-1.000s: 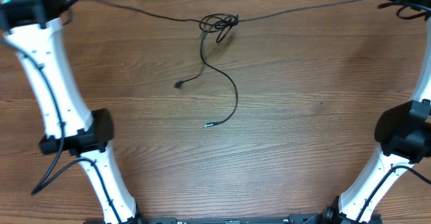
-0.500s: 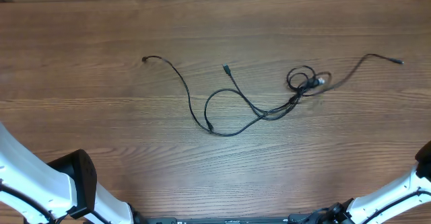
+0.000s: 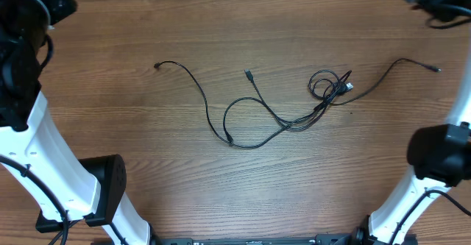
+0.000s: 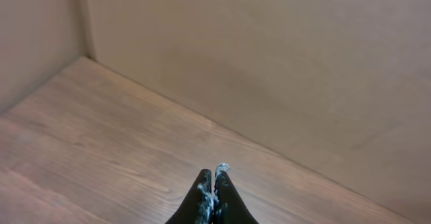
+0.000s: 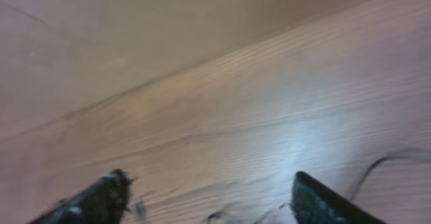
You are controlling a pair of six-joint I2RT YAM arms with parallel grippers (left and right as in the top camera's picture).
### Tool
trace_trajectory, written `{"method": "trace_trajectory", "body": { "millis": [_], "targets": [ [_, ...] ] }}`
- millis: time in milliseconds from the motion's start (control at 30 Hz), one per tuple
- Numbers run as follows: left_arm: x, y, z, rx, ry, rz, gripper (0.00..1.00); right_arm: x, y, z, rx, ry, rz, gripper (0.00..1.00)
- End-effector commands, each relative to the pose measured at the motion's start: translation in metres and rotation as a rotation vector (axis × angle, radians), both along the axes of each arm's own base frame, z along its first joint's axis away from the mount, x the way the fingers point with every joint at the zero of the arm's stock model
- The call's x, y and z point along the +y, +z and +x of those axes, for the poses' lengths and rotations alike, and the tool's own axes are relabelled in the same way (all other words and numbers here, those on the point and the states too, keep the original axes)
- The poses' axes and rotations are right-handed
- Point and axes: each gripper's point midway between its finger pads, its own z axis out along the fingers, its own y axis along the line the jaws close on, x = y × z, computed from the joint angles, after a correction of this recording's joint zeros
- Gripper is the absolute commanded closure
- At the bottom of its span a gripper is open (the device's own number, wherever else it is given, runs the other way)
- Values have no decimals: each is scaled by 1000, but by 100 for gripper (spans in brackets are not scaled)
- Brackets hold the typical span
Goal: Untangle cables
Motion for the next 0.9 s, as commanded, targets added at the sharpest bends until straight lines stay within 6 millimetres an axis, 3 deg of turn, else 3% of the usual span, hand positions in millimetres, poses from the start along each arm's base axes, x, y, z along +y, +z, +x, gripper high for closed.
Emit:
{"method": "trace_trajectory", "body": {
  "millis": [0, 133, 167, 300, 467, 533, 567, 600, 633, 700, 767, 867],
  "targets": [
    [-12, 4, 0, -12, -57, 22, 96, -2, -24, -15, 172, -370, 41, 13],
    [-13, 3, 0, -5, -61, 24, 96, 25, -74, -30, 347, -512, 106, 15],
    [-13, 2, -1, -1, -62, 24, 96, 30, -98, -43, 438, -613, 130, 20],
    [-13, 2, -1, 6, -76, 55, 96, 43, -149, -78, 638, -793, 180, 23],
    [-13, 1, -1, 9, -81, 60, 96, 51, -200, -107, 768, -864, 177, 23],
    [-13, -1, -2, 18, -80, 59, 96, 51, -215, -112, 784, -862, 170, 29],
    [-13, -2, -3, 25, -81, 58, 96, 52, -222, -114, 789, -861, 167, 34],
    [-13, -5, -4, 37, -81, 57, 96, 55, -232, -117, 795, -855, 163, 78],
    [-13, -6, -4, 43, -81, 56, 96, 58, -236, -119, 802, -849, 166, 96],
    [-13, -9, -6, 53, -81, 56, 96, 69, -237, -117, 807, -785, 189, 96],
    [-14, -10, -6, 61, -84, 57, 96, 90, -232, -102, 763, -615, 235, 96],
    [-15, -13, -6, 74, -89, 54, 96, 131, -199, -69, 599, -303, 308, 96]
  ]
}}
